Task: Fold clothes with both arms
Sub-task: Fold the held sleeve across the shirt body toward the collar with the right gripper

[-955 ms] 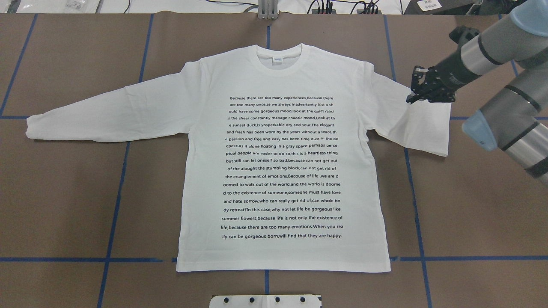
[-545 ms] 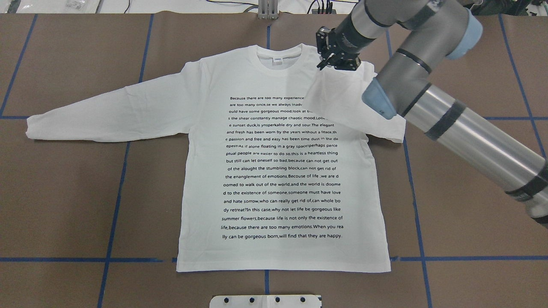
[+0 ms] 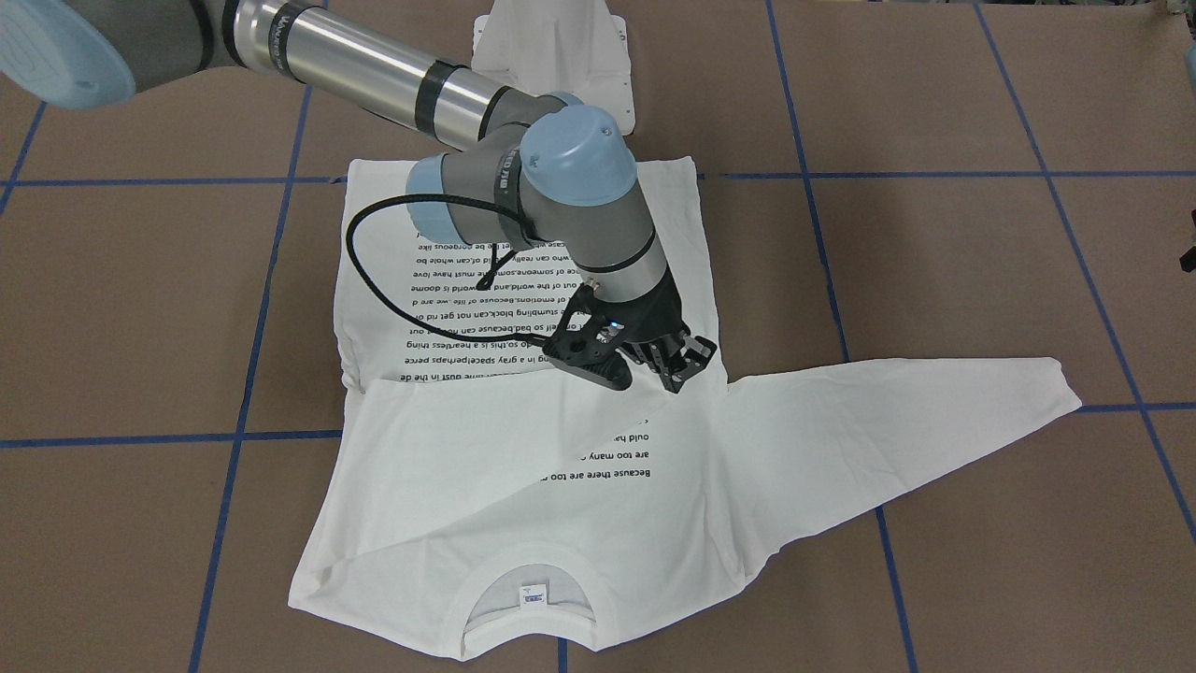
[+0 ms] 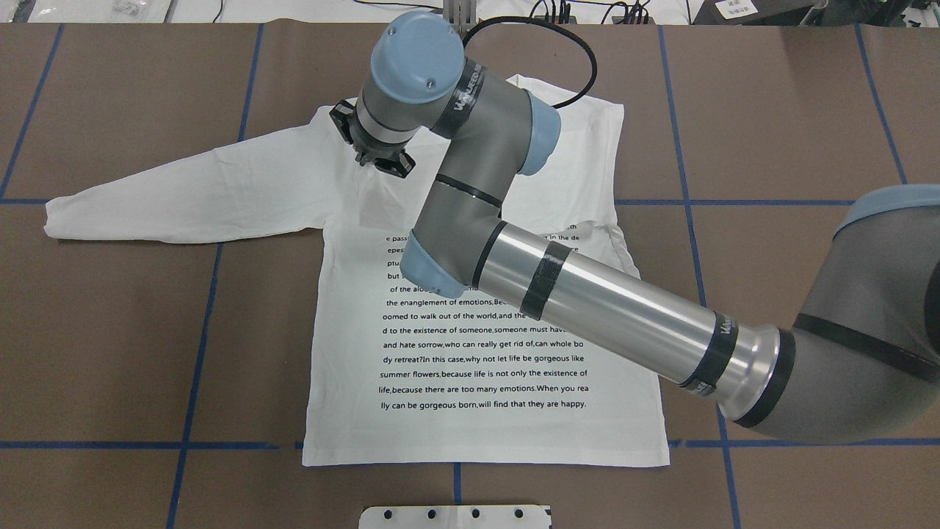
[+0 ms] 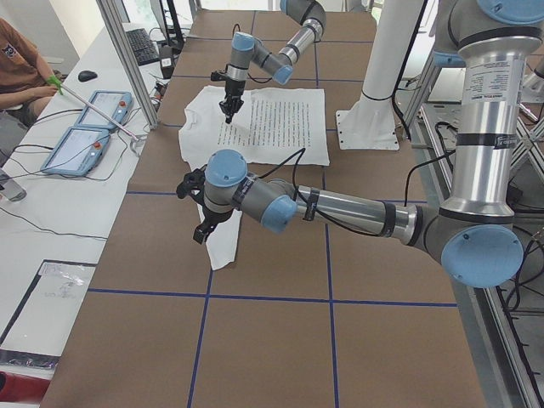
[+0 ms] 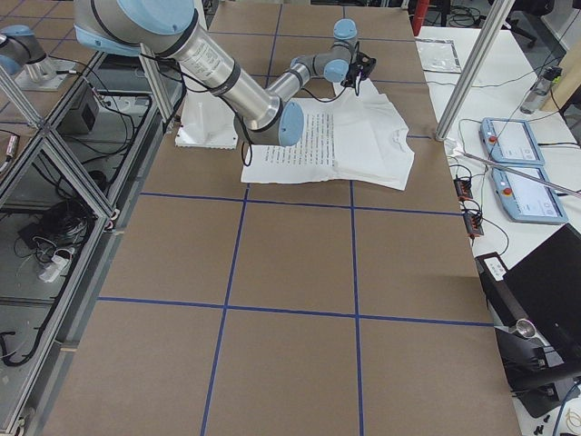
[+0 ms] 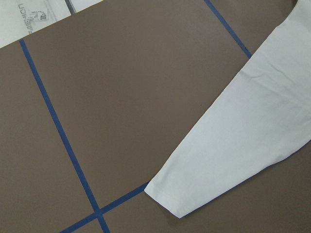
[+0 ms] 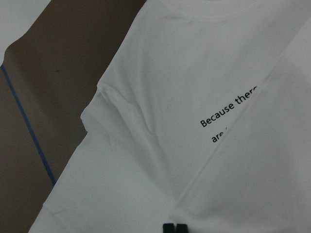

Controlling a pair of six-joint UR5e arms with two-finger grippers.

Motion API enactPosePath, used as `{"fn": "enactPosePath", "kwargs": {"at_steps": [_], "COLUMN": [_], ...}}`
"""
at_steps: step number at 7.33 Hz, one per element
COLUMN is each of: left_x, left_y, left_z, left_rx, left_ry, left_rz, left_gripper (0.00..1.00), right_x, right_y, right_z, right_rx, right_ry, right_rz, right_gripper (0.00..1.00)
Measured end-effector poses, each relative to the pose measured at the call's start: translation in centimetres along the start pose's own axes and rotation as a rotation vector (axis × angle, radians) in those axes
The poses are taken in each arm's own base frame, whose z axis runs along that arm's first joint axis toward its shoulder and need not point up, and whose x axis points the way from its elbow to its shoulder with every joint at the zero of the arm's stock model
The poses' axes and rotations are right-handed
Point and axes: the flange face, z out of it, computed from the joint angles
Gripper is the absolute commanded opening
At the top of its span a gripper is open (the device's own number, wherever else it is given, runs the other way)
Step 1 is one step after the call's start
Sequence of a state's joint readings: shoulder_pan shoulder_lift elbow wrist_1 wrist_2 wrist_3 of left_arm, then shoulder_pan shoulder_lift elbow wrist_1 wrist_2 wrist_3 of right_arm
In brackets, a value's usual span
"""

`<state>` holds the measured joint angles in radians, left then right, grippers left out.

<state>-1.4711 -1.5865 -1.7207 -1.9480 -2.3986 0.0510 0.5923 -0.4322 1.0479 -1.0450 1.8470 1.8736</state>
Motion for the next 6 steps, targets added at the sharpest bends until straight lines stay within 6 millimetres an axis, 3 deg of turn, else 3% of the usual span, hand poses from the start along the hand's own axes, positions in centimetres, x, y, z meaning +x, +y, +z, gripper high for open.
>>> {"fn": "enactPosePath", "kwargs": {"at_steps": [1, 4, 6], "left_x": [0.0, -0.3, -0.3], "left_y": [0.1, 0.4, 0.4], "left_z": [0.0, 0.3, 0.5], "left_rx": [0.0, -0.003, -0.006], "left_ry": [0.0, 0.0, 0.0], "left_rz": [0.0, -0.003, -0.004], "left_gripper": [1.0, 1.0, 1.0], "right_x": [0.2, 0.9, 1.1], "right_y": [2.2, 4.7, 4.8], "right_z": [1.5, 3.3, 3.7], "right_rx": [0.007, 0.028, 0.039], "right_ry": [-0.013, -0.021, -0.017], "right_rz": [-0.016, -0.031, -0.027], "right_gripper": [0.0, 0.0, 0.48]}}
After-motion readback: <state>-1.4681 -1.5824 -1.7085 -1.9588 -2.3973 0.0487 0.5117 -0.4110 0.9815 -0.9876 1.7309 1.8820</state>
